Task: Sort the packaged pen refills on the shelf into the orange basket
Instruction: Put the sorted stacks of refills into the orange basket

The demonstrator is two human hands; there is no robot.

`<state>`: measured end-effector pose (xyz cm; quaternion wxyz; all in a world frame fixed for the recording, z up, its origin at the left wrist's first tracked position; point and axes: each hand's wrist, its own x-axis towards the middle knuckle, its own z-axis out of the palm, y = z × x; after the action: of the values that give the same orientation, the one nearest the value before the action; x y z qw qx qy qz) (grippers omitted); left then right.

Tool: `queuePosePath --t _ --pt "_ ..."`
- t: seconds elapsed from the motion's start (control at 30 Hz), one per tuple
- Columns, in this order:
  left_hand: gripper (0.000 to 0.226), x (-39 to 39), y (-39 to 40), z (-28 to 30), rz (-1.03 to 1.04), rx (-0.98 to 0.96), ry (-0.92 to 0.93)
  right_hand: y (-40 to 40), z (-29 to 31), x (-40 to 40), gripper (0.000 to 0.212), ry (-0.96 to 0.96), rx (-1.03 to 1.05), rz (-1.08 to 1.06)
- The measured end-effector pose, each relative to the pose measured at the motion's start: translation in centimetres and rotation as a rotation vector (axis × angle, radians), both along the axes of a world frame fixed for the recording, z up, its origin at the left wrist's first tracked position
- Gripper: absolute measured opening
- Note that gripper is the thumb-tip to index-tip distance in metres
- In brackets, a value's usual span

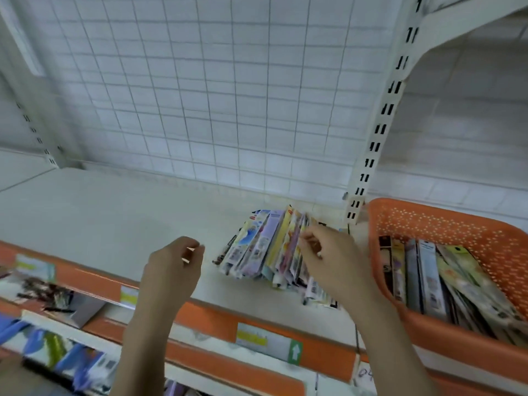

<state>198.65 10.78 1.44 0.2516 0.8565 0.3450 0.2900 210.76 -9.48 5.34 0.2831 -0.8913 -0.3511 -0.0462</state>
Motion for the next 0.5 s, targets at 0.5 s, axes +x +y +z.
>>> queuePosePath --t 0.5 --pt "0.017 6.0 4.0 -0.8 -0.265 -0.069 0.026 2.8 -4.6 1.1 0.088 0.467 -0.248 -0.461"
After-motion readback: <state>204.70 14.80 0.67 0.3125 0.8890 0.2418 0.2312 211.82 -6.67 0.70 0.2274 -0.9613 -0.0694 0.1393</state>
